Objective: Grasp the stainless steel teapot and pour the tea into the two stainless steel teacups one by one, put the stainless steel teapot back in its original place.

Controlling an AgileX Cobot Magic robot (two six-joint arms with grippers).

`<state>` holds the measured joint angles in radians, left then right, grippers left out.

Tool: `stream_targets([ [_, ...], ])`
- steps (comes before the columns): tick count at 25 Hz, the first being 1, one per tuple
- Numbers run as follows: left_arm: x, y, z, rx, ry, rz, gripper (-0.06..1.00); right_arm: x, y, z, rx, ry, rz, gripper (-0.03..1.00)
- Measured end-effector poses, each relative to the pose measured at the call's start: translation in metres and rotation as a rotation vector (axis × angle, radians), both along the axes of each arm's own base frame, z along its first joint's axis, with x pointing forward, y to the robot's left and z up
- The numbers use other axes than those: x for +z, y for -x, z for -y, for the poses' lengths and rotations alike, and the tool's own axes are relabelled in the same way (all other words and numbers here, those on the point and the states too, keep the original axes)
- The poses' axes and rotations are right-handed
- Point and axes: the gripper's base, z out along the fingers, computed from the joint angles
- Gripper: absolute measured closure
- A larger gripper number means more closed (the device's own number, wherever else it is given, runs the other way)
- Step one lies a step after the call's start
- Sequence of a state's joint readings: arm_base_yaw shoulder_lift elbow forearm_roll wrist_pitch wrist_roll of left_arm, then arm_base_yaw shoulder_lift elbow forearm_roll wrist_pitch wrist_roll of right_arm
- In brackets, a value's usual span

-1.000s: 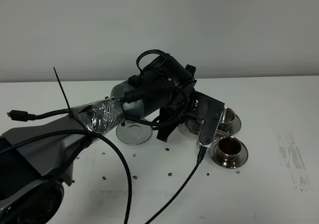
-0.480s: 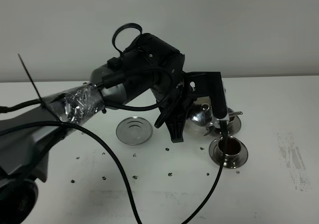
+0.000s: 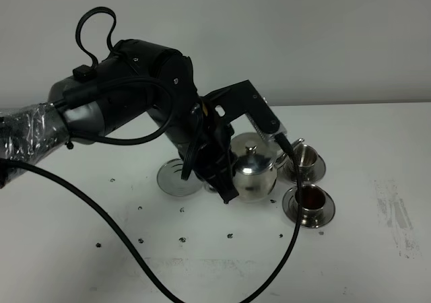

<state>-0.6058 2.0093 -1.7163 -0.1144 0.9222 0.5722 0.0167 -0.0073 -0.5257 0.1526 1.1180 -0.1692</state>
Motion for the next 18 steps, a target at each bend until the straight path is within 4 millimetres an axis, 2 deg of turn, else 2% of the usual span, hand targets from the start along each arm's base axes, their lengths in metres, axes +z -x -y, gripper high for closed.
stream_targets([
  [4, -0.022, -0.002, -0.010, 0.100, 0.028, -0.047, 0.72, 0.000, 0.000, 0.000, 0.000, 0.000, 0.000, 0.63],
  [11, -0.055, -0.003, -0.015, 0.162, 0.099, 0.025, 0.72, 0.000, 0.000, 0.000, 0.000, 0.000, 0.000, 0.63],
  [18, -0.074, 0.002, -0.019, 0.186, 0.117, 0.039, 0.72, 0.000, 0.000, 0.000, 0.000, 0.000, 0.000, 0.63],
])
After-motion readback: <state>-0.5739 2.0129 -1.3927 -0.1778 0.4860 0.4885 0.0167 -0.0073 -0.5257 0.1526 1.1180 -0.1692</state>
